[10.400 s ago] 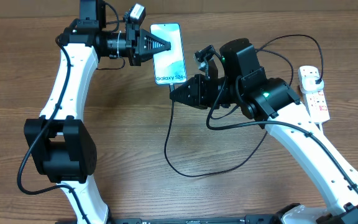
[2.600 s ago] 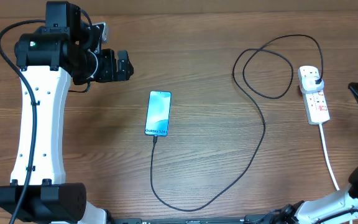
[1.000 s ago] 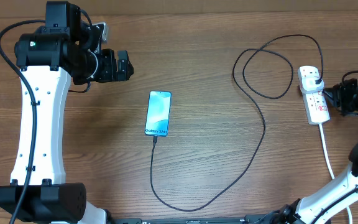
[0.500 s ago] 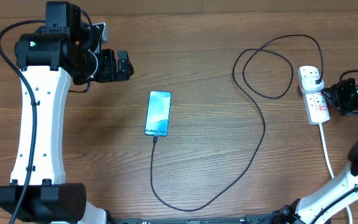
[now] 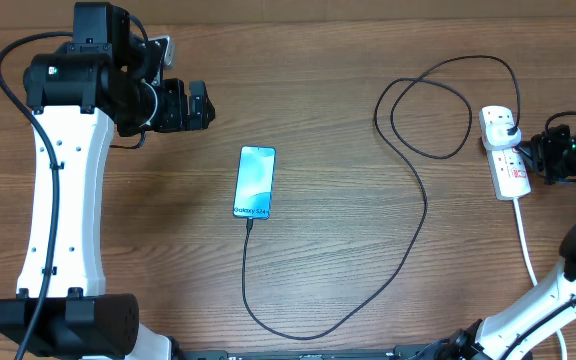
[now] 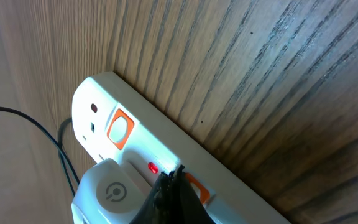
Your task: Plug charger to phone and switch on socket
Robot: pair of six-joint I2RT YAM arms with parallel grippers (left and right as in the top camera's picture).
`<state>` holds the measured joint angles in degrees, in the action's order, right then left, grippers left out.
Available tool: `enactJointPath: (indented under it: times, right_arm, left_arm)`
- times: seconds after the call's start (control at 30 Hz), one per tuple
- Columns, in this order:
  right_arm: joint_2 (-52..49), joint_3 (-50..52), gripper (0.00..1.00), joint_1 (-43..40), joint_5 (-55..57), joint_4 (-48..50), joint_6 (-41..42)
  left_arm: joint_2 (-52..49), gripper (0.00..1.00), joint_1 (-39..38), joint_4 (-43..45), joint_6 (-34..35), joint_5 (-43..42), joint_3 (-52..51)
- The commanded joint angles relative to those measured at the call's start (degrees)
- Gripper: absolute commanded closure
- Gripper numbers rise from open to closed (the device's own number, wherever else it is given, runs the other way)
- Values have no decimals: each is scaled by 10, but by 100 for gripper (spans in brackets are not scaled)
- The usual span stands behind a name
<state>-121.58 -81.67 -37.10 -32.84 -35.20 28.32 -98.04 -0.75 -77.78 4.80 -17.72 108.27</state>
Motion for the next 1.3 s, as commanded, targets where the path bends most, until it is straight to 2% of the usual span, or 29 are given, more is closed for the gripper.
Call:
enactJointPath:
  times: [0.0,0.53,1.27]
  right_arm:
    - [-43,11,96,12,13,-14,-2]
    - [-64,11,96,16,5,-36,0]
    - [-64,11,96,67,23,-97,-29]
  left_arm:
    - [4,0,-1,1,5,3,6]
    - [4,0,-1,1,5,3,6]
    - [4,0,-1,1,5,3,6]
